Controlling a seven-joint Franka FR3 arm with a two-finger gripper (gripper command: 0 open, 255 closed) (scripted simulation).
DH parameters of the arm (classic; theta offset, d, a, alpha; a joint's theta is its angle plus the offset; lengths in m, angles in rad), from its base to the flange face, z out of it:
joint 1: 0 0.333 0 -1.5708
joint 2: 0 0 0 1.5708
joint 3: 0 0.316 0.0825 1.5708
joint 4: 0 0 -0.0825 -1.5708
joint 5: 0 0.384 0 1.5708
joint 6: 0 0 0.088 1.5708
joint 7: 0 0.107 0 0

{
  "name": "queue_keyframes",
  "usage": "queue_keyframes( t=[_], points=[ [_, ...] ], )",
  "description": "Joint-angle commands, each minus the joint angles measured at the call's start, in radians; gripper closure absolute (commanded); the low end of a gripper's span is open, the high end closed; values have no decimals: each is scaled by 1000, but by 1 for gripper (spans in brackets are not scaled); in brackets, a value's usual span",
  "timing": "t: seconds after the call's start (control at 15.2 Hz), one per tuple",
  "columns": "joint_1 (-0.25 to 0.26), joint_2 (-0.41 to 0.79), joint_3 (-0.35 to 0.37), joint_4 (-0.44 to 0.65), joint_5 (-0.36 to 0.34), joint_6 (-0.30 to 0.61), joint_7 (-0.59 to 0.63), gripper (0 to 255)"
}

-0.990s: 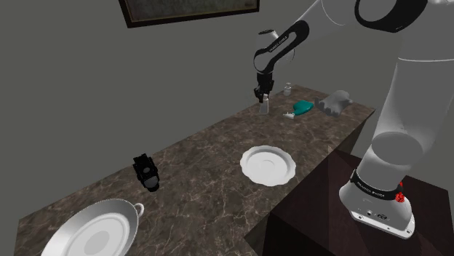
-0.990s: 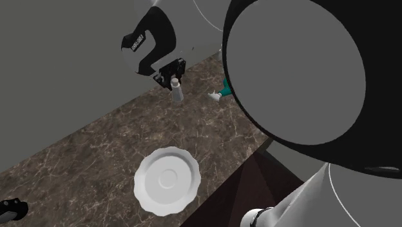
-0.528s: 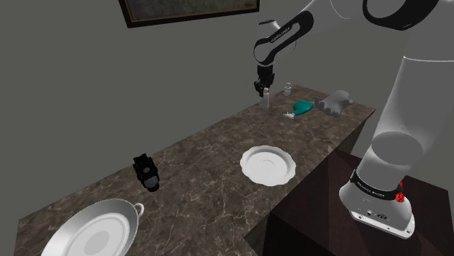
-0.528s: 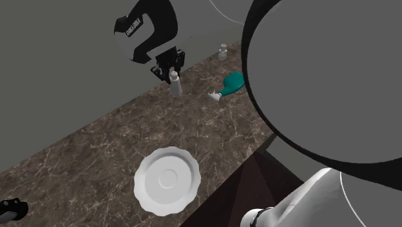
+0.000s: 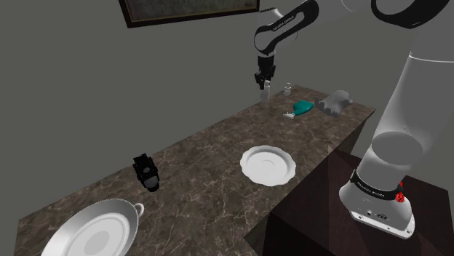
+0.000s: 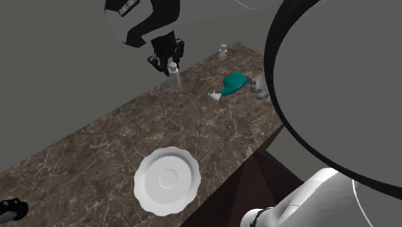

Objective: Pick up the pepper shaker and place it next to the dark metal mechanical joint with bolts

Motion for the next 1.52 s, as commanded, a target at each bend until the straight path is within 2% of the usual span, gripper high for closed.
queue_keyframes(
  t=[0.0, 0.99, 1.45],
  points=[
    [1, -10, 0, 17, 0, -27, -2, 255],
    [4, -53, 2, 165, 2, -217, -18, 255],
    [87, -68, 82, 151, -11, -237, 149, 255]
  ],
)
